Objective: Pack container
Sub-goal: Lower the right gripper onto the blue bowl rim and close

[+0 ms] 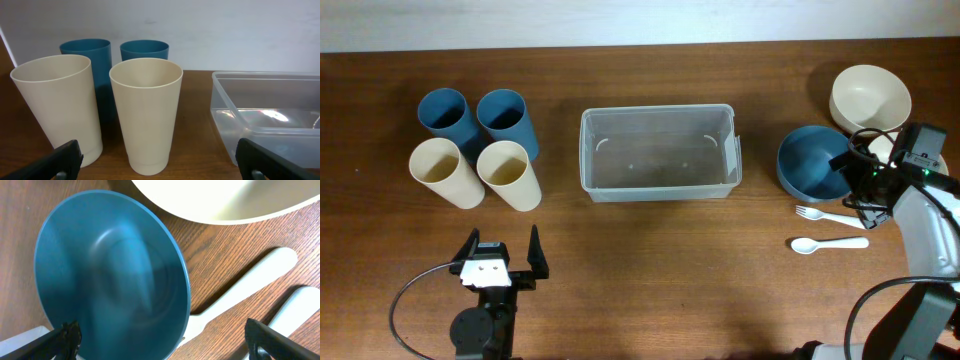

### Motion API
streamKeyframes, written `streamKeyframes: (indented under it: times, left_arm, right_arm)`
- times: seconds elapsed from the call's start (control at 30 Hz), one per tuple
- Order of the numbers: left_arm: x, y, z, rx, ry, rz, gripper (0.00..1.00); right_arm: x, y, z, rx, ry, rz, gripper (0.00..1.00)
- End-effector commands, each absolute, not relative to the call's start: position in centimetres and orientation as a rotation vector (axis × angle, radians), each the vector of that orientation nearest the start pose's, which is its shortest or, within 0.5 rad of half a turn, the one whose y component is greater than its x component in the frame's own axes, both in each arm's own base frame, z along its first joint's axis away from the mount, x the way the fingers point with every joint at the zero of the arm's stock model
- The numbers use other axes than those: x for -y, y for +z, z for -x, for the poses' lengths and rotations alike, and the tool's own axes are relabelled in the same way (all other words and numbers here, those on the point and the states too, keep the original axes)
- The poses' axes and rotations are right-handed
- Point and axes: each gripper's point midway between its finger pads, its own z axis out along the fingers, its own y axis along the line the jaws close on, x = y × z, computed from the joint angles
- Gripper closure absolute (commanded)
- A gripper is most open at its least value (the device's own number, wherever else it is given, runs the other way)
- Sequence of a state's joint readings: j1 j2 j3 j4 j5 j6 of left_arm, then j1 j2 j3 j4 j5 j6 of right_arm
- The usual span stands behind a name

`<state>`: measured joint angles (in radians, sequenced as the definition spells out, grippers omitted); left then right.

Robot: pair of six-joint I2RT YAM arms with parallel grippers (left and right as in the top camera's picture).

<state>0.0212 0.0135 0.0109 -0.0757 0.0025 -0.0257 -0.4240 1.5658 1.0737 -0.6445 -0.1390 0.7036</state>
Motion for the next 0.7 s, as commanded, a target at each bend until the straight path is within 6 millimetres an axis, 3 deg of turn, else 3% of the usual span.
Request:
streamKeyframes:
  times: [0.0, 0.67]
  left_arm:
    - [-0.7, 15.6, -24.6, -1.650, 0.010, 0.034, 0.00]
    - [-0.7, 15.6, -24.6, -1.650, 0.011, 0.033, 0.00]
  right_arm:
    - [13.6, 9.1, -34.8, -2.302, 0.246, -1.430, 0.01]
    - [14.0, 5.0, -35.9, -2.305, 0.263, -1.540, 0.01]
